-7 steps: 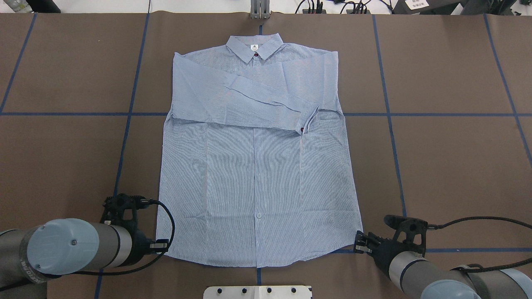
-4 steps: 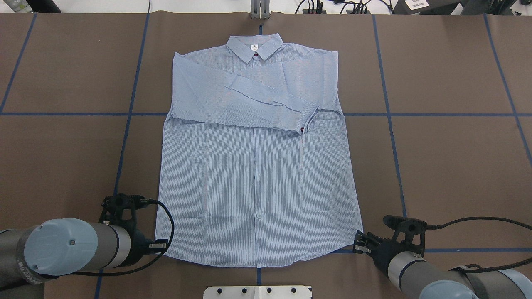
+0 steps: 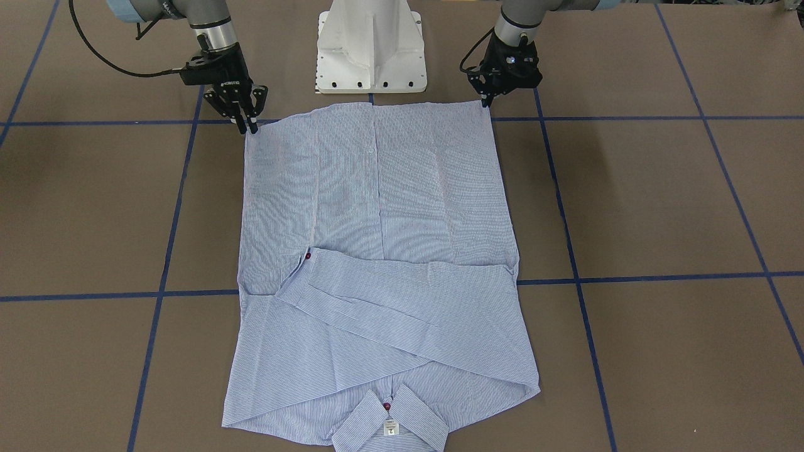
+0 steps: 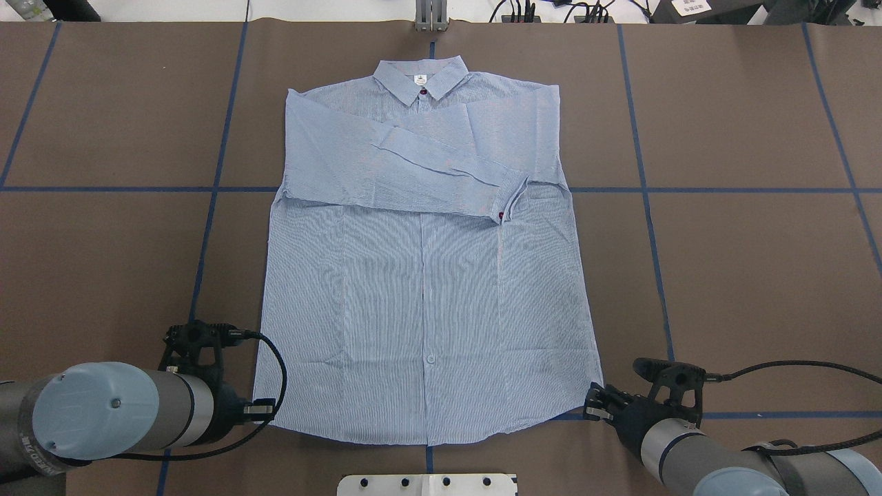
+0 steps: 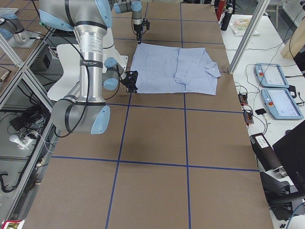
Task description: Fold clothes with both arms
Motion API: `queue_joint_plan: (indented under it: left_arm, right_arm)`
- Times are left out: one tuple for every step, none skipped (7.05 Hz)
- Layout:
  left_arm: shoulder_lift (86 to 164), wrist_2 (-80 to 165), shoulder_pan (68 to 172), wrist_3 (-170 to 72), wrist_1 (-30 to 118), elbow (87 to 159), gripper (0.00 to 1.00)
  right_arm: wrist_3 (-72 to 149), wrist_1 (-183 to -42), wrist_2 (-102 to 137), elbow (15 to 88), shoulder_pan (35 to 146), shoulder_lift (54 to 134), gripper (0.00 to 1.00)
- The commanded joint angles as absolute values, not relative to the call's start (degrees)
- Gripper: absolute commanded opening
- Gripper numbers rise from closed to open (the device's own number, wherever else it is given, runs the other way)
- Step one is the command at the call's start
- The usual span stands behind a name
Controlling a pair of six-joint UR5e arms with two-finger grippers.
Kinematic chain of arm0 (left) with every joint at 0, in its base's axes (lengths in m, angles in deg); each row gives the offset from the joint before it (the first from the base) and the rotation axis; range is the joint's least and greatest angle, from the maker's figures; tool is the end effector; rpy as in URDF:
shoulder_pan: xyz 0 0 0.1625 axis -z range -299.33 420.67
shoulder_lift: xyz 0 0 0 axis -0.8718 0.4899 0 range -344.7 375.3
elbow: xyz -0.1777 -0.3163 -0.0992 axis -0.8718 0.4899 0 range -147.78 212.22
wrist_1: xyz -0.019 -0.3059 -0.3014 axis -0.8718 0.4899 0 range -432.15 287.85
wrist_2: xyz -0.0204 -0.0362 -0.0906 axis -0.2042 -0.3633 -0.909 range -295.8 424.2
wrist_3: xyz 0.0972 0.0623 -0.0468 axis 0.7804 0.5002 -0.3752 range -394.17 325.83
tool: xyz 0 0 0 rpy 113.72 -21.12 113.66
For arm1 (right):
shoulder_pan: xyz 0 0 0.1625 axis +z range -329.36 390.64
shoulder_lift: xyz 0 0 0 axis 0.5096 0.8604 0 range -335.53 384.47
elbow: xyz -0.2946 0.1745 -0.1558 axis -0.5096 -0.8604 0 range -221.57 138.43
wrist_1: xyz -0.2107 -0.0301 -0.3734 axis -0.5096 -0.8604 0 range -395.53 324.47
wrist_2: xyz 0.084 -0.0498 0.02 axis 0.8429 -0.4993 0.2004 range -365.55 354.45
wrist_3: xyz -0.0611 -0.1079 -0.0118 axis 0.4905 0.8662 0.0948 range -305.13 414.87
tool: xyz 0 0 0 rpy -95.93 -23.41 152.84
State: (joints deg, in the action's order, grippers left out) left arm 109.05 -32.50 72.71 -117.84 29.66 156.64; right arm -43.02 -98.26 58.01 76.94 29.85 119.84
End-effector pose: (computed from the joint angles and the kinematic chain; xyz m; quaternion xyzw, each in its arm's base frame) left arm 0.4689 -0.2215 0.2884 0.0151 0.4248 -0.0205 0.9050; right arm -0.4925 -0.1820 0.3707 0.1750 -0.4290 0.1517 0.8731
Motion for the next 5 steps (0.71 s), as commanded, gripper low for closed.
queue_joint_plan:
  left_arm:
    - [109.1,-32.6,72.7,-117.8,29.6,156.7,0.00]
    - [109.1,-32.6,72.7,-117.8,29.6,156.7,0.00]
    - [109.1,-32.6,72.7,-117.8,29.6,156.8,0.00]
    - [109.1,-32.6,72.7,-117.8,29.6,156.8,0.00]
    - [109.1,-32.6,72.7,-117.8,29.6,156.7,0.00]
  right_arm:
    - [-42.7,-98.7,57.8,76.6,29.8,120.1,0.31]
    - [-42.7,-98.7,57.8,76.5,29.8,119.9,0.31]
    - [-42.7,-98.7,57.6,76.4,29.8,119.7,0.29]
    - [-42.7,-98.7,57.5,76.5,29.6,119.6,0.26]
    - [-42.7,-98.7,57.5,76.5,29.7,119.0,0.22]
